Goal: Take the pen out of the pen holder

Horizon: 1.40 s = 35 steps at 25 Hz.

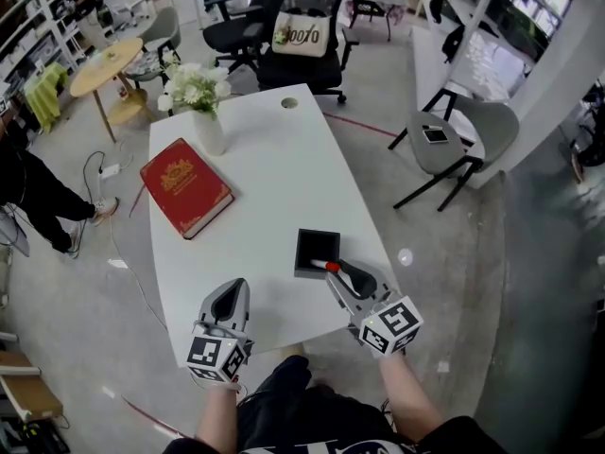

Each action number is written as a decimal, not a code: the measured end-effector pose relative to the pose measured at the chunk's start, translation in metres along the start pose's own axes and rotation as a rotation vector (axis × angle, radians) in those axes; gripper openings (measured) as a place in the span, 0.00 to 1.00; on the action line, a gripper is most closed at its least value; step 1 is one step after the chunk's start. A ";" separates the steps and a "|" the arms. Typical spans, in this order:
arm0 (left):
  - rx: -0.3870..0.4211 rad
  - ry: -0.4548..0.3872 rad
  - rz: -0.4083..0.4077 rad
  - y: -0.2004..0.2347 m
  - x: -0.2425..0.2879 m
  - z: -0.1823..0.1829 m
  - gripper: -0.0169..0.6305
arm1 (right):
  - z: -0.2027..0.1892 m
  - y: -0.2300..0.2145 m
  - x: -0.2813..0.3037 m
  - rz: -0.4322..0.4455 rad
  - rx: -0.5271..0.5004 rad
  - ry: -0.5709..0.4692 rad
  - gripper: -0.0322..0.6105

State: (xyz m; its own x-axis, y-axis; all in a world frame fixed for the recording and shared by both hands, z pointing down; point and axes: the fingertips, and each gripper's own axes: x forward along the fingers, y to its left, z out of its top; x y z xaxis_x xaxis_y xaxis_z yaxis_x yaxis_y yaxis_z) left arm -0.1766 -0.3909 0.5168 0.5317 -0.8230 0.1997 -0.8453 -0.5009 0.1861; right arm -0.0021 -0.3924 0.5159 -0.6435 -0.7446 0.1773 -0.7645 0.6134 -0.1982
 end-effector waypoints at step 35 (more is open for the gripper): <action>0.022 -0.075 0.037 0.001 -0.014 0.029 0.03 | 0.069 0.011 -0.010 0.006 -0.117 -0.088 0.16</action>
State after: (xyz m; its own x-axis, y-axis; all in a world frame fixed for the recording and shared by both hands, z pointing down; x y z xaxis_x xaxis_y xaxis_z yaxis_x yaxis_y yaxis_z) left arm -0.1863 -0.3872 0.4857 0.4949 -0.8587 0.1330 -0.8659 -0.4746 0.1581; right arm -0.0008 -0.3965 0.4450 -0.6458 -0.7582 0.0899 -0.7635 0.6403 -0.0844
